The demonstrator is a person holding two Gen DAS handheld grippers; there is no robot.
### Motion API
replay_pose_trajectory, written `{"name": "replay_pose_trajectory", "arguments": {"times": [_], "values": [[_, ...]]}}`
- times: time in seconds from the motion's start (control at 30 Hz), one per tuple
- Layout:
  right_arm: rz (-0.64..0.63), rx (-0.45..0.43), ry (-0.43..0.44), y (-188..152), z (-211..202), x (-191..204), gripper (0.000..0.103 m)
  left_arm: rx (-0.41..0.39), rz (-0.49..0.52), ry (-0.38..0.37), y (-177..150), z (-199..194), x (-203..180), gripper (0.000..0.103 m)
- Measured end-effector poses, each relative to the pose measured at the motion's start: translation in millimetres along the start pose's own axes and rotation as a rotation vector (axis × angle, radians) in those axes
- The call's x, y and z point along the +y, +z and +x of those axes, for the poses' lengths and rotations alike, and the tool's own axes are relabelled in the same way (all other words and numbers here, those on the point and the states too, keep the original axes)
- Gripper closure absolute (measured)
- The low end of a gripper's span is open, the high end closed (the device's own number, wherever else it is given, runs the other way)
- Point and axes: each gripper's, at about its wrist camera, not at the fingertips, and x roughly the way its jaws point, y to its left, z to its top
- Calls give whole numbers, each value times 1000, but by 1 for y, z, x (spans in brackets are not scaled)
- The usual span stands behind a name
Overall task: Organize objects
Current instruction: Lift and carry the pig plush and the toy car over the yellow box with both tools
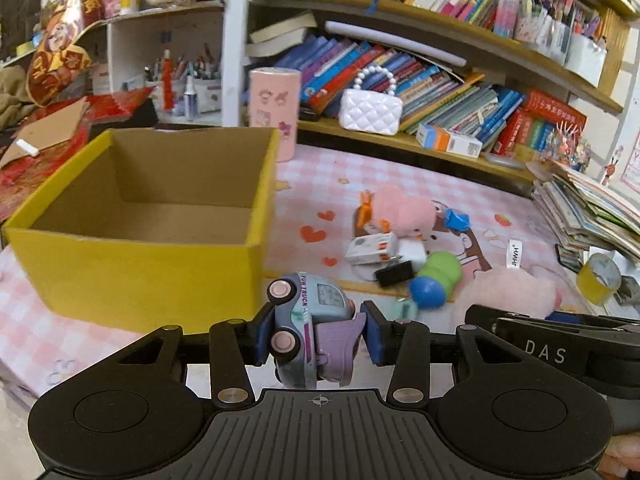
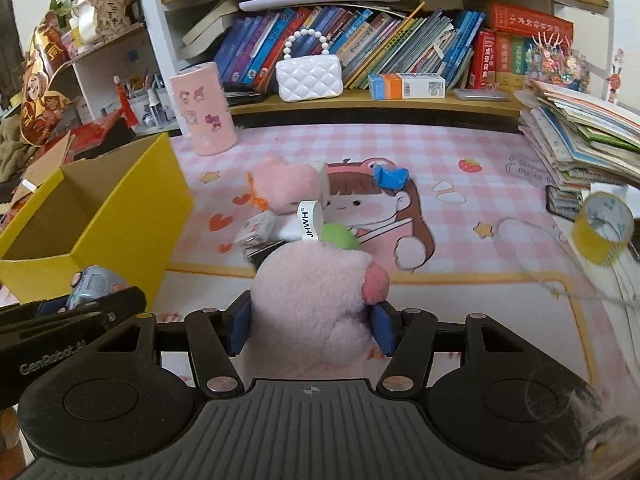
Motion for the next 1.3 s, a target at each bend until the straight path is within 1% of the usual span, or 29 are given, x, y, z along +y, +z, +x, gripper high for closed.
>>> {"name": "replay_pose_trajectory", "arguments": {"times": [0.13,0.27,0.43,0.57,0.67,0.8,1.0,1.13,1.3], "values": [[-1,7,-1,-17,-12,35,47,0,-15,14,-11,-21,35,60],[-42,25,29,-38,-23,74,47,1,-36,45,-26,-42,68,60],[-47,43,66,-61,-31,116,47,2,-38,71,-43,-68,108,60],[-53,61,103,-79,-37,147,47,-4,-48,93,-56,-86,133,60],[-61,70,129,-87,-41,166,47,-6,-58,110,-65,-99,150,60],[-80,71,160,-90,-46,186,47,-24,-88,117,-68,-112,167,60],[-114,32,160,-91,-55,204,47,-73,-97,113,-64,-122,178,60],[-117,11,152,-89,-59,208,47,-96,-92,105,-62,-126,182,60],[-111,10,150,-88,-61,210,47,-105,-93,99,-62,-129,184,60]]}}
